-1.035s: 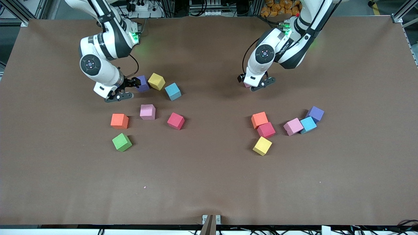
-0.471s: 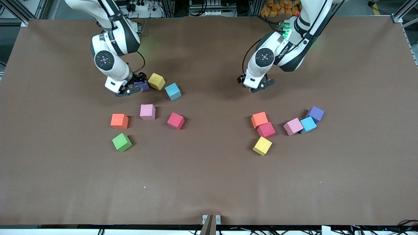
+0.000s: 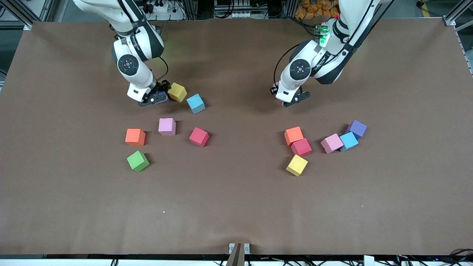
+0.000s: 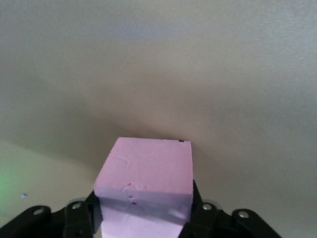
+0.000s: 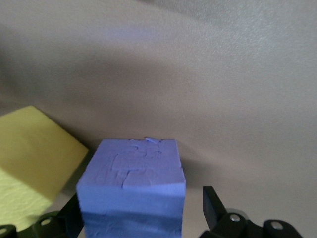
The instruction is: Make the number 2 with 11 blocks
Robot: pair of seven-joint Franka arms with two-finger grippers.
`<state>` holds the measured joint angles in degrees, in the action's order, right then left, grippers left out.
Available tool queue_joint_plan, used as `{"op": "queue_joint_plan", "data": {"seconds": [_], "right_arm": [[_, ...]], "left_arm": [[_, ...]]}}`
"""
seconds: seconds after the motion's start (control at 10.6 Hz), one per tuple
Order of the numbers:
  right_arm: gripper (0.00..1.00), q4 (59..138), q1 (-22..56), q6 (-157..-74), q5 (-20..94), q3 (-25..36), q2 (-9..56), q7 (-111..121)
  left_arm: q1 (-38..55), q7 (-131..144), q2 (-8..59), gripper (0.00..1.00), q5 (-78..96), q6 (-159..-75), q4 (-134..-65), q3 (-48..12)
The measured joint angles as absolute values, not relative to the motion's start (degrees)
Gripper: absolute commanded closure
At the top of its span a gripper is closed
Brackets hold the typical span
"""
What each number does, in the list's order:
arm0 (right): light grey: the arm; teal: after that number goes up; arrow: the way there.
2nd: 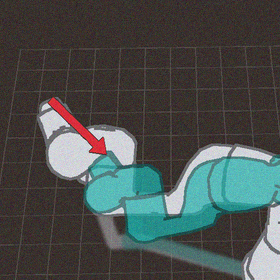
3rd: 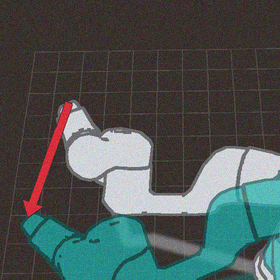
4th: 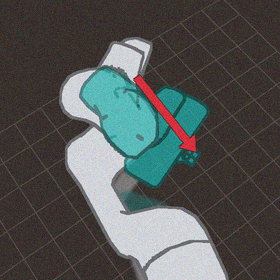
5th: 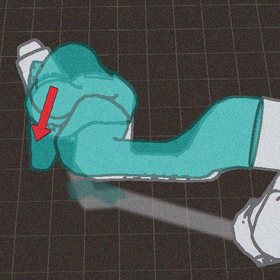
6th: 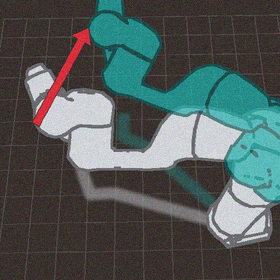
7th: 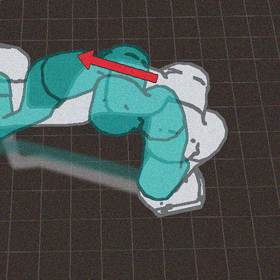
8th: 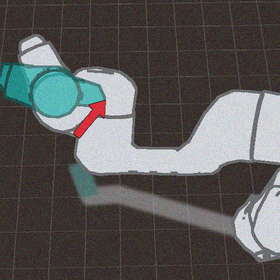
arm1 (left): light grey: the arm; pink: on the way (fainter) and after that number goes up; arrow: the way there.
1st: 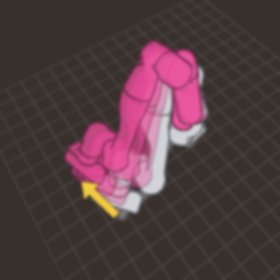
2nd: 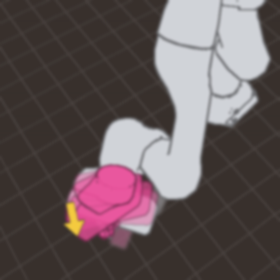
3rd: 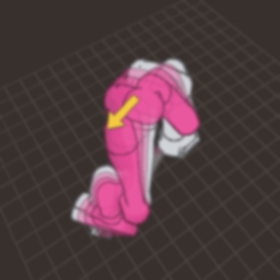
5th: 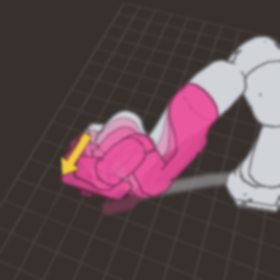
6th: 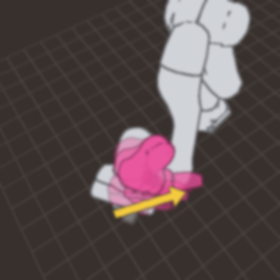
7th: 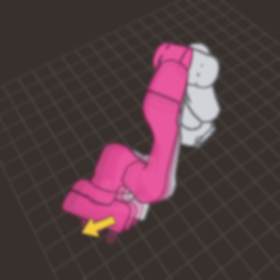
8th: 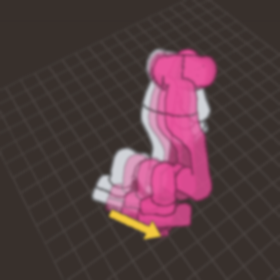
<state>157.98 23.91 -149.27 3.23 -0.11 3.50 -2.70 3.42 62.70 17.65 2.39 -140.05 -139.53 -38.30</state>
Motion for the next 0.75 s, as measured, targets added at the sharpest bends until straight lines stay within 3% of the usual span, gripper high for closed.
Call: {"op": "queue_joint_plan", "data": {"seconds": [0.09,0.19,0.28,0.38,0.75], "right_arm": [[0.14,157.98,23.91,-150.62,3.23,-0.11,4.60,-2.70],[0.55,157.98,23.90,-151.33,3.23,-0.07,5.15,-2.70],[0.77,157.90,23.90,-151.44,3.23,-0.06,5.01,-2.69],[0.86,157.77,23.88,-151.44,3.23,-0.02,4.47,-2.69],[0.87,156.26,23.85,-150.16,3.23,0.18,2.74,-2.70]], "left_arm": [[3.88,62.70,17.73,0.70,0.62,-140.07,-139.11,-38.46],[4.82,62.70,17.89,0.70,-0.13,-139.95,-138.15,-38.60],[6.25,62.70,18.29,0.71,-0.39,-138.99,-136.23,-38.70],[8.49,62.70,19.28,0.70,-0.83,-136.18,-132.43,-38.79],[15.10,62.74,25.22,0.70,-4.97,-131.79,-121.53,-38.80]]}}
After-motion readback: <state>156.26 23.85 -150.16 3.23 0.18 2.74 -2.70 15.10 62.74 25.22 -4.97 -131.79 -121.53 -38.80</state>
